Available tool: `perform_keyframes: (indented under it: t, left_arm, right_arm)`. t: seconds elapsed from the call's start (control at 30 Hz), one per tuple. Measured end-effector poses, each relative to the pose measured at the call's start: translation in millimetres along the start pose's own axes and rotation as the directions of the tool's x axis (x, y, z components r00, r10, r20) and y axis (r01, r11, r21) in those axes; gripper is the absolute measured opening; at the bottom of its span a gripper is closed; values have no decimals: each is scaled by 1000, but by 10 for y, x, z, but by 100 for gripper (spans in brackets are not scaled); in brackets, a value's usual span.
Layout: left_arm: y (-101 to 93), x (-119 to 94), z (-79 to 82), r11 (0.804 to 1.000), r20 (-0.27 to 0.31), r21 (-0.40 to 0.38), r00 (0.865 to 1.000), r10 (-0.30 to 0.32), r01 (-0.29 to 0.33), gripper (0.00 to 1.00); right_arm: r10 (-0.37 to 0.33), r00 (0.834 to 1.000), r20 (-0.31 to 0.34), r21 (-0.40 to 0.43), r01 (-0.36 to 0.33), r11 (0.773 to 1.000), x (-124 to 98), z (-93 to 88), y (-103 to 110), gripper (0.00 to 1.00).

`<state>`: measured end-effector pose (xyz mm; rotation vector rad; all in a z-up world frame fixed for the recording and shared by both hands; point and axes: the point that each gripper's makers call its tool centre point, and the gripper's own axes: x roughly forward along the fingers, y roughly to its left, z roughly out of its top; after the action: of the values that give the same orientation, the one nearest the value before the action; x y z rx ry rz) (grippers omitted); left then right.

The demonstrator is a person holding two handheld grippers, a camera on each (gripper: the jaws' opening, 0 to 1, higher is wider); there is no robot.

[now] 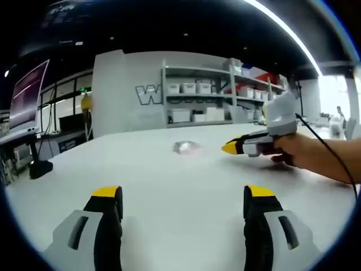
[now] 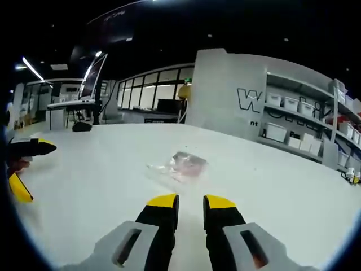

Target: Open the resealable bag by pulling the two sides of the seal apart until the entire bag opening is separated and visibly accessible.

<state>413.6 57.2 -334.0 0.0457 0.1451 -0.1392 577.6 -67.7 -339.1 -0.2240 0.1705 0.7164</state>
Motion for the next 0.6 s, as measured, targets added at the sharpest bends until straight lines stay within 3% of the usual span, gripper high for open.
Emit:
perform_keyframes:
  t: [0.3,0.6]
  left_arm:
    - [-1,-1,-4,1000,-2,0,1000,3,-3,88]
    - [14,7,-9,1000,-4,1,1000,7,-7,88]
  right_arm:
    - [-6,1000,1,6,6,1000,13,5,-39,15]
    - [-30,999,29,21,30,999,37,122,-137,15]
